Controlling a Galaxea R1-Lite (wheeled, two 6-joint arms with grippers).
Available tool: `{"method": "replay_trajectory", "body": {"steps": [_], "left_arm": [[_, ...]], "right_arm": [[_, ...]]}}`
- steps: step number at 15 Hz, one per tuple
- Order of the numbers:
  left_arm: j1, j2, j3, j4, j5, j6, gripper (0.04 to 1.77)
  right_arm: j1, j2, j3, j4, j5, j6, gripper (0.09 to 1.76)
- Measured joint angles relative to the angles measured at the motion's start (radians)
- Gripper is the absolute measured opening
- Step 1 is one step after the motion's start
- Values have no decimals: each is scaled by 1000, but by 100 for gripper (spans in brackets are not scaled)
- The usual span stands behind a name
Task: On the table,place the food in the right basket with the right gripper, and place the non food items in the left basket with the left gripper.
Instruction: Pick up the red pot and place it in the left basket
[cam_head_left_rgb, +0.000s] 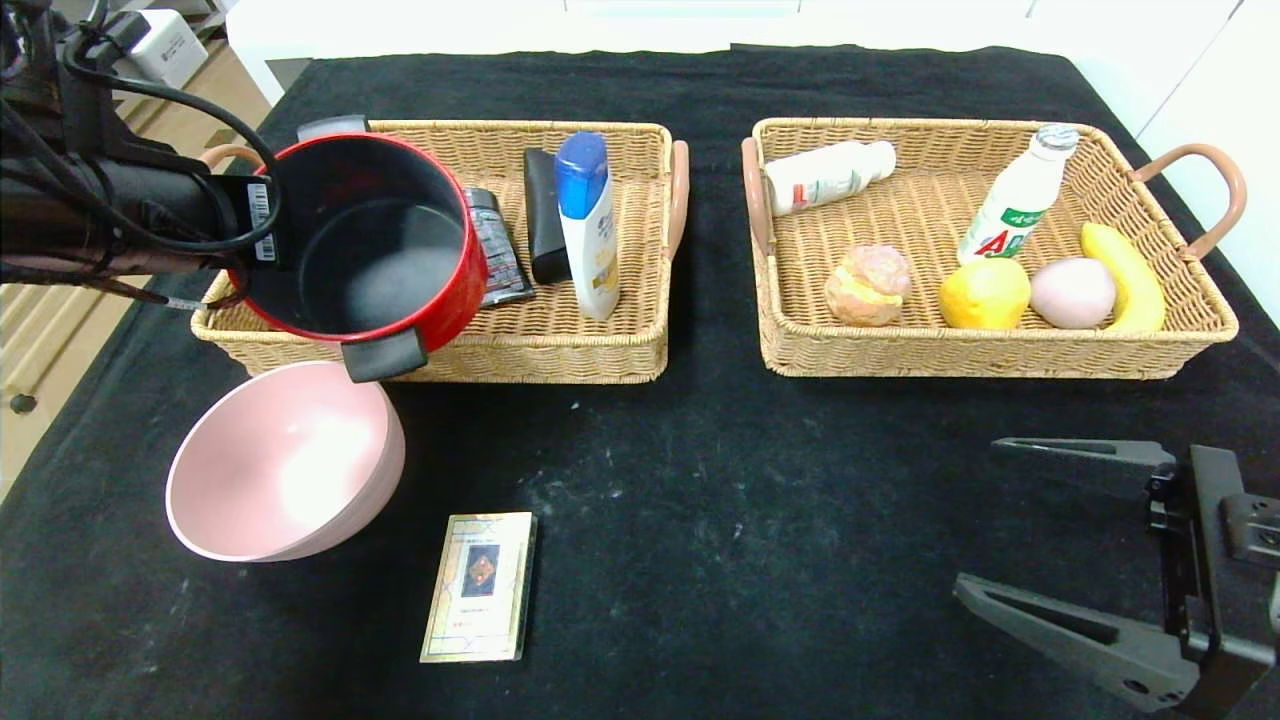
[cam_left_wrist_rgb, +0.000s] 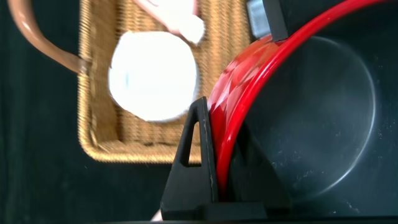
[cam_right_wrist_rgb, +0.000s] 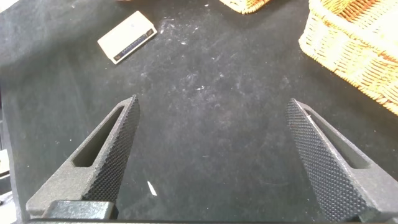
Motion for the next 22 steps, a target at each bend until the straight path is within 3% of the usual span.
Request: {"method": "replay_trajectory", "body": {"steps": [4,9,16,22], "left_arm": [[56,102,-153,-10,-22,-3,19],[69,230,-348,-22,-23,-6,19],[100,320,-408,-108,-24,0,19],[99,329,-411,-107,-24,0,95]], "right_arm": [[1,-1,0,0,0,0,171],[0,-1,0,0,-1,0,171],[0,-1,0,0,0,-1,171],[1,-1,4,0,1,-2,171]]}}
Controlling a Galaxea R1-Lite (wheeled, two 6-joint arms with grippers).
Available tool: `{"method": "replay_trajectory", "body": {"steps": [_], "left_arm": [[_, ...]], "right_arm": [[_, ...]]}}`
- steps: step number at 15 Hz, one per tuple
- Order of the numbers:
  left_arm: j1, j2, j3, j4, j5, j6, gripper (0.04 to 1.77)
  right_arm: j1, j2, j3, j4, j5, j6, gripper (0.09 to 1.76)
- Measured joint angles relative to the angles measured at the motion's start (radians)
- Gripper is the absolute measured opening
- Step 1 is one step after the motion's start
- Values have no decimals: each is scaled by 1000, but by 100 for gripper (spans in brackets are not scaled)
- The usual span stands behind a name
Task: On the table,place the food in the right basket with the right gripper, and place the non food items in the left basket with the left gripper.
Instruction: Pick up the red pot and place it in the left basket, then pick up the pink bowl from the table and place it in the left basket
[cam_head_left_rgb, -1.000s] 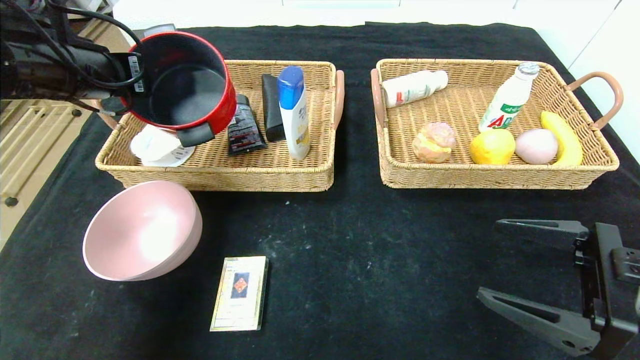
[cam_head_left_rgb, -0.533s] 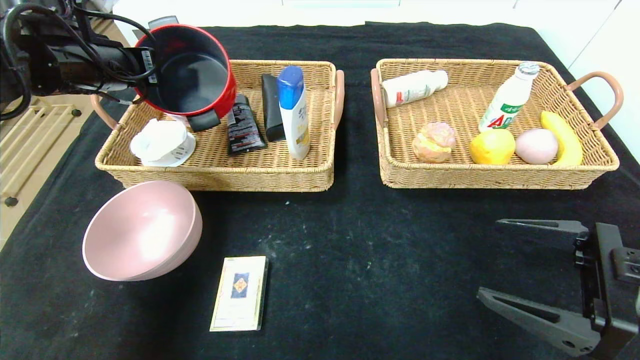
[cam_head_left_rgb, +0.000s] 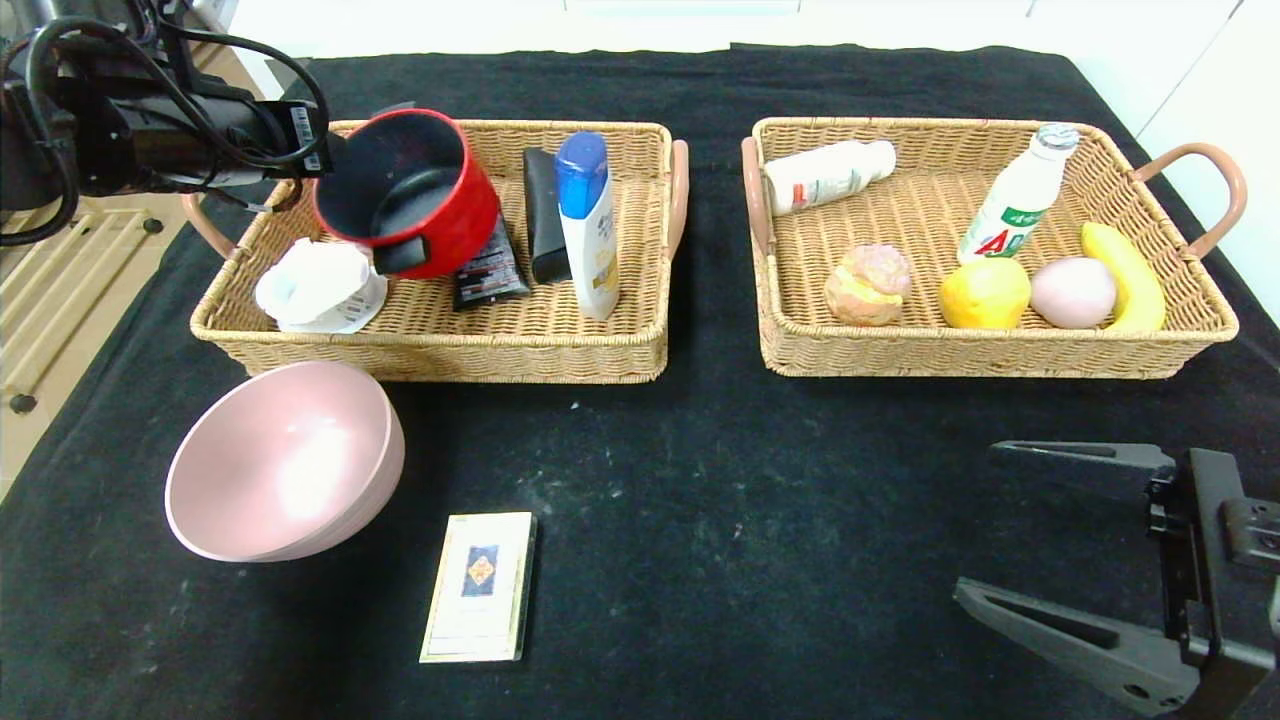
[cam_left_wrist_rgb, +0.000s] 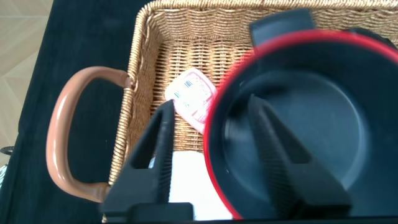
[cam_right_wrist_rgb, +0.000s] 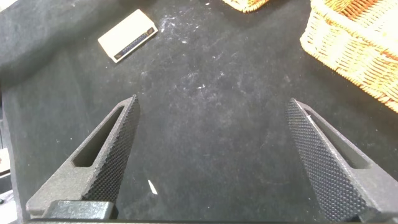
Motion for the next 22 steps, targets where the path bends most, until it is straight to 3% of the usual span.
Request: {"method": "replay_trajectory", "body": {"steps": [4,9,16,22], "left_arm": [[-3,-5,11,8,1,0,126],[-16,-34,42,14,1,0,147],[-130,-233,330,60,24,19,161],[-243,-407,507,191,60,22,167]], "right_arm": [[0,0,0,0,0,0,171],[1,0,1,0,1,0,171],[4,0,1,1,1,-1,171],[11,0,4,1,1,0,171]]}}
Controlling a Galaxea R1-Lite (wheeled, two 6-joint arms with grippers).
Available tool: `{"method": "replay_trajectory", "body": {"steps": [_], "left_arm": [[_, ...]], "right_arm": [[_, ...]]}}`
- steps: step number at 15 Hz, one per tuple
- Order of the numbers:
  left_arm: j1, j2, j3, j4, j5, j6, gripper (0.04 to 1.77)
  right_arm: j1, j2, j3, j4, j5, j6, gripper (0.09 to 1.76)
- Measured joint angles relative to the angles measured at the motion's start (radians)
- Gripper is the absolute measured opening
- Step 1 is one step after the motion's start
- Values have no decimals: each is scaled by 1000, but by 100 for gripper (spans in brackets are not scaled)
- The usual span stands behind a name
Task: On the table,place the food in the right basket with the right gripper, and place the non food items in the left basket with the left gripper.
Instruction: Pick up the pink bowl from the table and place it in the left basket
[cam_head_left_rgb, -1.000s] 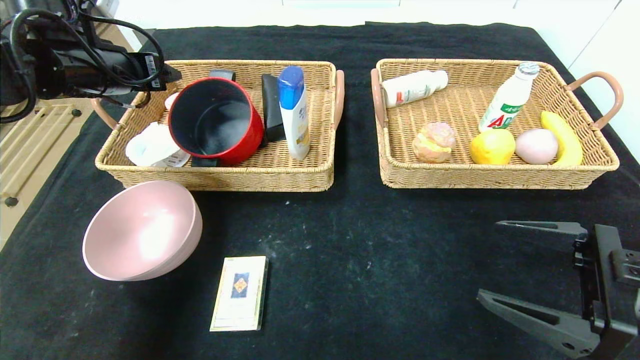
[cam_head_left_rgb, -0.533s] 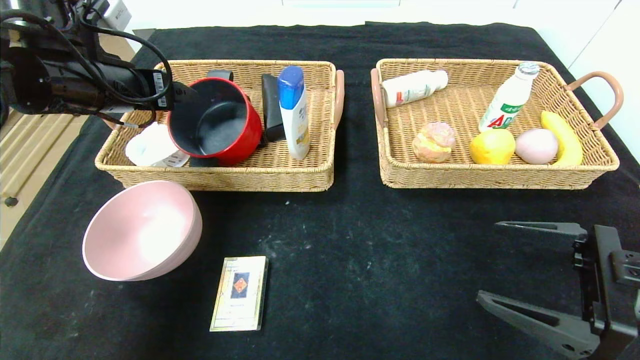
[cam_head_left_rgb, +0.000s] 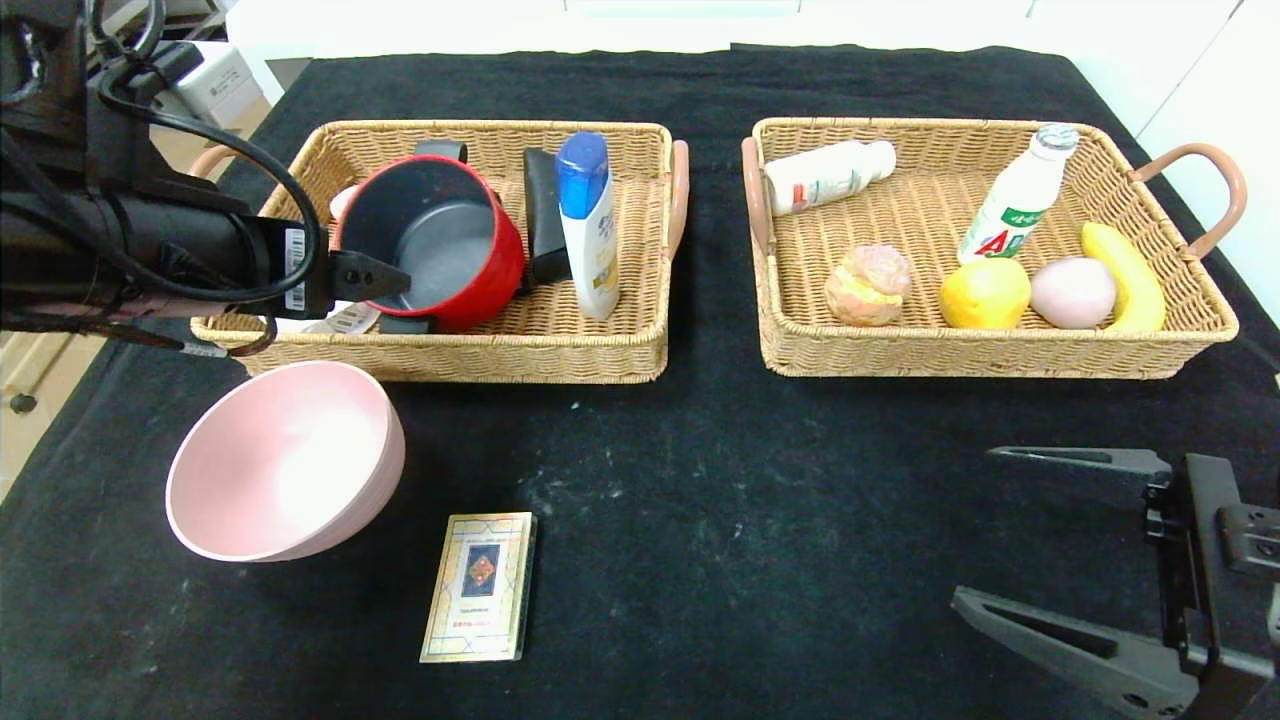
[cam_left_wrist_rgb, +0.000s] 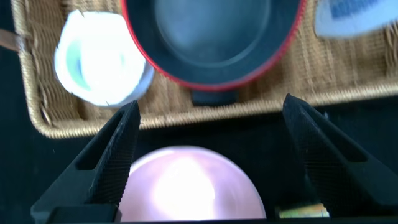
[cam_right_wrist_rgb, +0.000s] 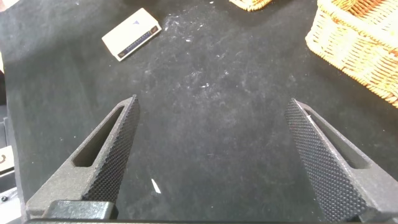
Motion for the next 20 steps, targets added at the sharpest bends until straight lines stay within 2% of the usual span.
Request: {"method": "replay_trajectory", "body": {"steps": [4,11,15,20], "left_arm": [[-50,-78,132,24,29,-1,169],[-74,-122,339,1,14,-14,170],[-77,-109,416,-80,12,-14,170],[-80,-87,437,-87,1,-15,171]], "right_arm": [[2,1,2,0,0,-1,171],[13,5,6,0,-1,0,171],[14,6,8,0,0,0,171],[15,6,8,0,0,0,171]]}}
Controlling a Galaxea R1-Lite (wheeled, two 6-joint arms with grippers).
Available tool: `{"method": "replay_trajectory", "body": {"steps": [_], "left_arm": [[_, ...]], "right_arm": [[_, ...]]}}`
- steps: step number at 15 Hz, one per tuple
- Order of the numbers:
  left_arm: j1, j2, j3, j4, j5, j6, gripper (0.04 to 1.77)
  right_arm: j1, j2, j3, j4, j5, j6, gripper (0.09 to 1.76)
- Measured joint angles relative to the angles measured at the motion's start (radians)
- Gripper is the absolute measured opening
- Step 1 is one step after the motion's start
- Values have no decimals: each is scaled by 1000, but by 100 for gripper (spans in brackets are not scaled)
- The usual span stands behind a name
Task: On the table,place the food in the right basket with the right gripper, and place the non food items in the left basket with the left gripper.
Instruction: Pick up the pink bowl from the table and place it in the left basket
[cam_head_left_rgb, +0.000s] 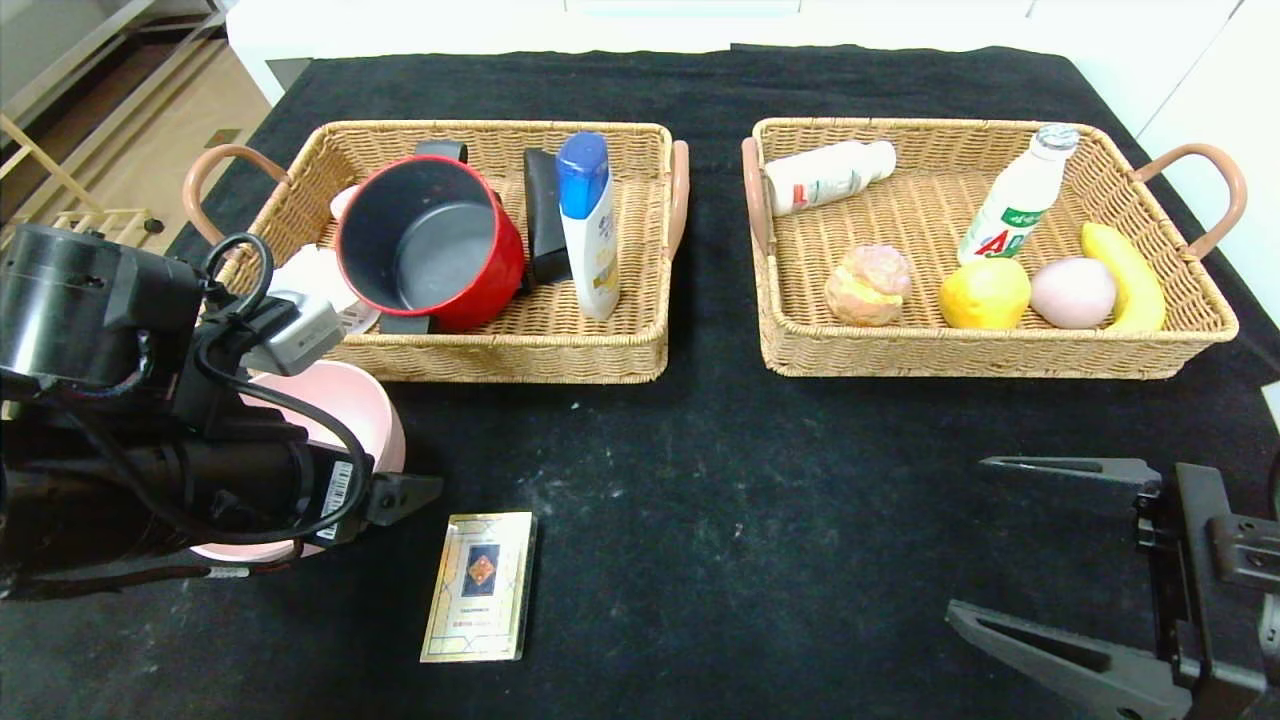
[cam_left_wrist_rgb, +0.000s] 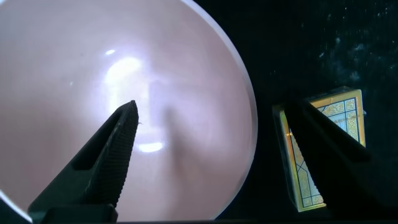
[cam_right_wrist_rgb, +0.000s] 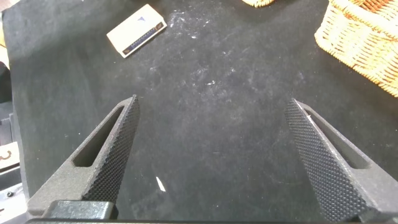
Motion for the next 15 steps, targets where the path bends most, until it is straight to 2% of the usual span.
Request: {"method": "replay_trajectory", "body": {"steps": [7,11,15], "left_arm": [[2,42,-23,-3,-3,-28,171],[3,56,-20,-88,-2,-27,171],[2,61,-11,-94,-1,-28,107]], "right_arm": [[0,-1,1,0,0,-2,171],[0,-1,2,0,0,-3,171],[1,-1,2,0,0,-3,171]]}}
